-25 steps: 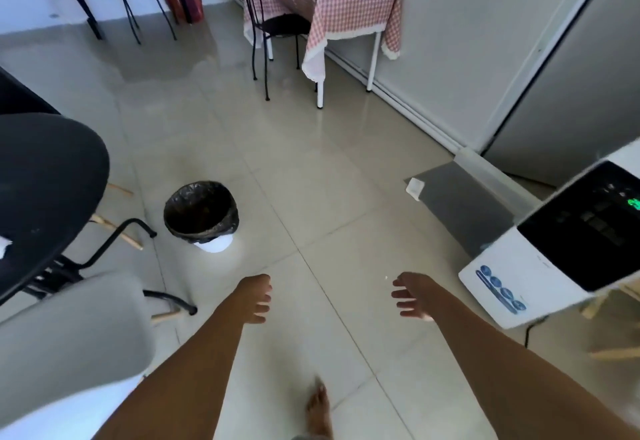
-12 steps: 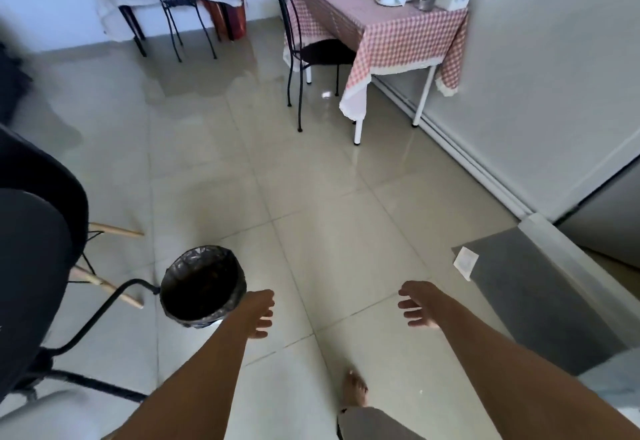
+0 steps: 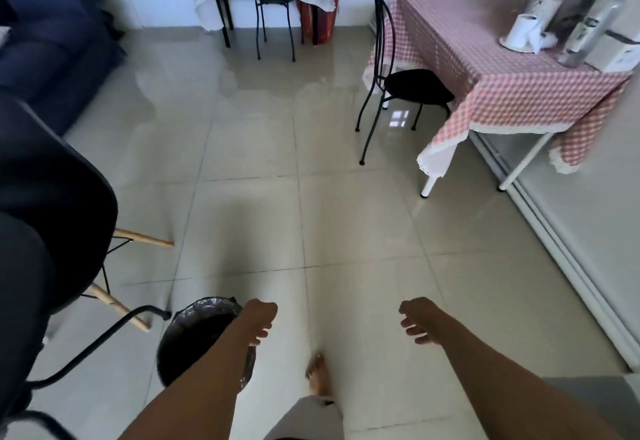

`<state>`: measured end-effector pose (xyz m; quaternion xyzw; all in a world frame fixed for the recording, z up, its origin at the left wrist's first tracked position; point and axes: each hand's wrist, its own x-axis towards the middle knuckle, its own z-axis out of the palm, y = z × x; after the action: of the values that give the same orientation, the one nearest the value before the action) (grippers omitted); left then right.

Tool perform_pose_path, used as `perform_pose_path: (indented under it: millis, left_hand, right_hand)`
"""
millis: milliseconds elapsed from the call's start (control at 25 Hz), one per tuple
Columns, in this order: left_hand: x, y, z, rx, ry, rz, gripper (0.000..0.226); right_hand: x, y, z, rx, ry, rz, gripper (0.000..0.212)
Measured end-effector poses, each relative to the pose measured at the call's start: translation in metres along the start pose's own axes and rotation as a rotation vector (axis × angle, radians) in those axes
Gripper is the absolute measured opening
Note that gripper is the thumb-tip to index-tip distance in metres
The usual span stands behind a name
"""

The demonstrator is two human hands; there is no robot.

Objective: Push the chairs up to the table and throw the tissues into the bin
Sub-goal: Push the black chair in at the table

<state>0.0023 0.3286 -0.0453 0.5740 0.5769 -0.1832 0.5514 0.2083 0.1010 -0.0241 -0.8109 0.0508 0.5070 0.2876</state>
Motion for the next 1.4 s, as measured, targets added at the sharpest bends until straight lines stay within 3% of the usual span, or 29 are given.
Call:
perform_pose_path:
  millis: [360, 560, 680, 1000, 1400]
  left_hand:
    - [0.112, 0.198, -0.085, 0.008, 0.067, 0.029, 0.018]
    - [0.190, 0.267, -0.132, -0.161, 0.139, -0.031, 0.024]
    - [0.214, 0.314, -0.161, -0.343, 0.154, -0.093, 0.027]
    - [0.292, 0.359, -0.302, -0.944, 0.226, -0.179, 0.024]
    - [0.373, 0.387, -0.527, -1.081, 0.418, -0.239, 0.023]
  right_hand:
    - [0.117, -0.236, -0.013, 0.002, -0.129, -0.022, 0.015]
    - [0.194, -0.368, -0.021, -0.179, -0.098, -0.030, 0.019]
    - [0.222, -0.473, -0.007, -0.277, -0.187, -0.081, 0.011]
    - [0.295, -0.699, 0.108, -0.534, -0.288, -0.208, 0.012]
    - [0.336, -0.913, 0.300, -0.742, -0.368, -0.250, 0.018]
